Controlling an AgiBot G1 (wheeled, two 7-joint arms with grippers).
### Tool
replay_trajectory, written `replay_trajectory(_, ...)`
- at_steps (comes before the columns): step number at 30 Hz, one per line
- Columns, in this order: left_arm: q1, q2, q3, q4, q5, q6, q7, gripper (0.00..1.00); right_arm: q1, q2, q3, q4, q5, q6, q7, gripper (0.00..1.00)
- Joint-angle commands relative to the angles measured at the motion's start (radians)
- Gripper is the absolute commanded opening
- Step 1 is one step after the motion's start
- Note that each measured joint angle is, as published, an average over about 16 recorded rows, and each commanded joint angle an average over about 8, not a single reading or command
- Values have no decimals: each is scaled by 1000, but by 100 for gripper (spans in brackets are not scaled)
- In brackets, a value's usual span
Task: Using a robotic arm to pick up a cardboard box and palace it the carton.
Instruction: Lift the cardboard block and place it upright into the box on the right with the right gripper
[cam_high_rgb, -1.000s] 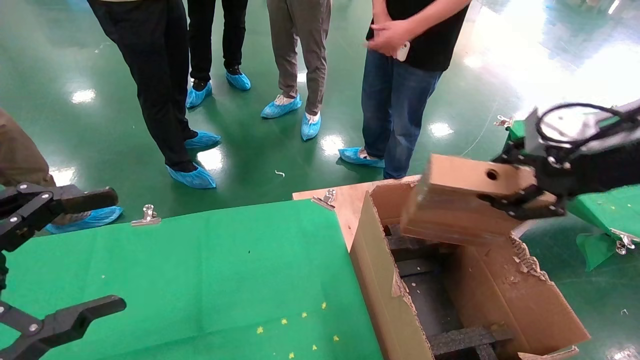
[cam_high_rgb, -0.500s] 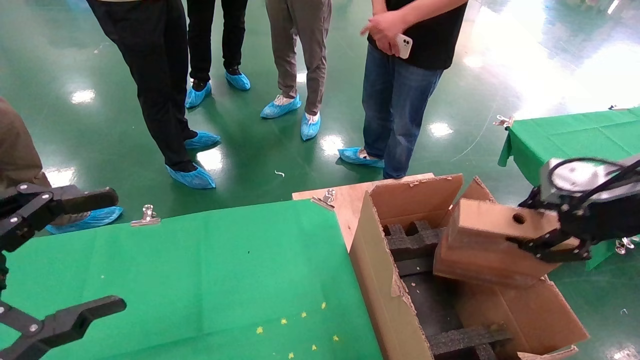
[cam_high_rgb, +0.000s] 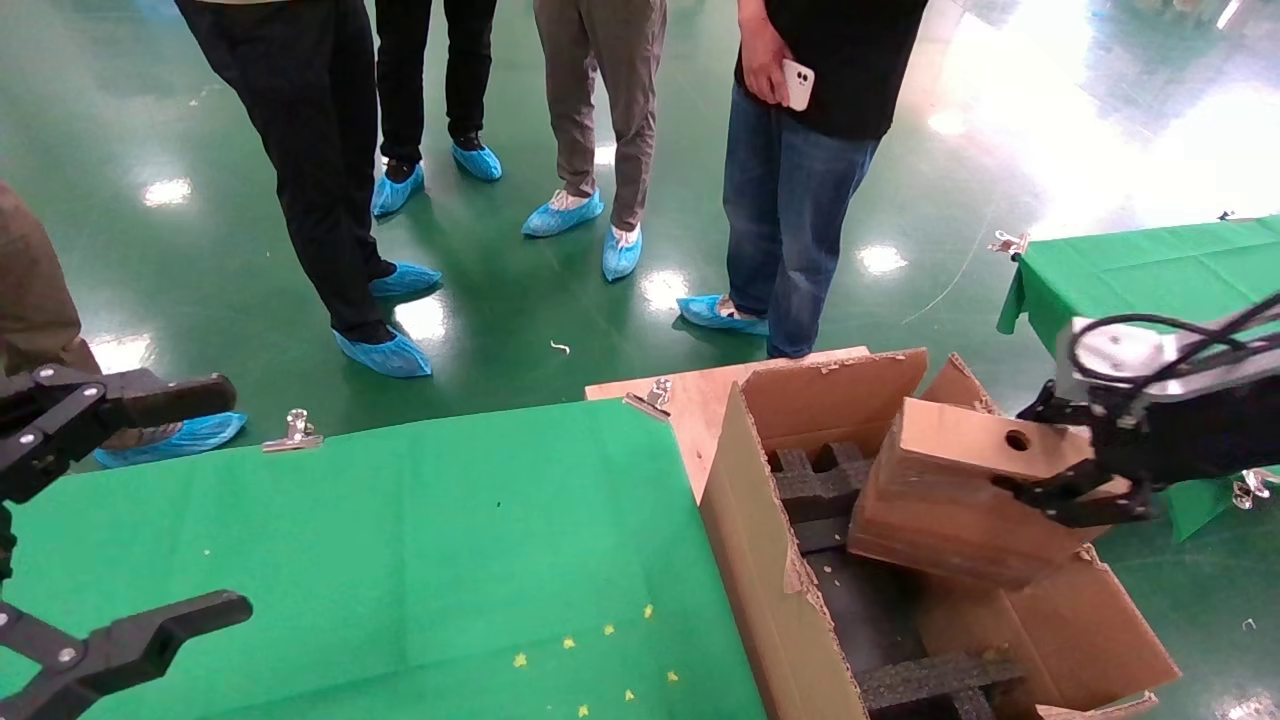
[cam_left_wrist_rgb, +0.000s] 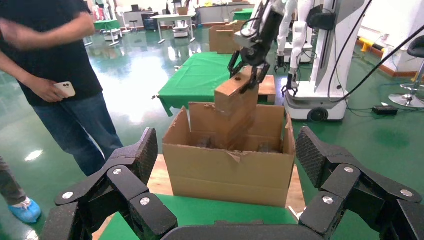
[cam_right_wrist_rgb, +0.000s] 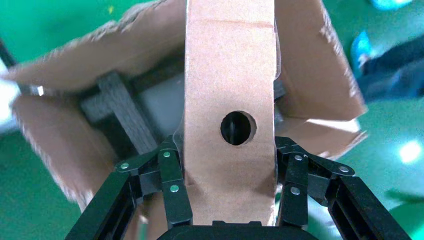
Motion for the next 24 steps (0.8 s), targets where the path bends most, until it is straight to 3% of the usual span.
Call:
replay_trajectory(1,0,0,0,0,0,0,0,100,-19,-4,-6,-9,11,22,33,0)
replay_trajectory(7,0,0,0,0,0,0,0,100,-101,46,-33,79,8,196,286,0)
replay_trajectory(14,0,0,0,0,0,0,0,100,-164,106,-71,227,-83,385,631,0)
replay_trajectory(19,0,0,0,0,0,0,0,100,-184,124,-92,302,-176,448,853,0)
replay_trajectory(24,0,0,0,0,0,0,0,100,-191,124,-100,332,-219,465,977,0)
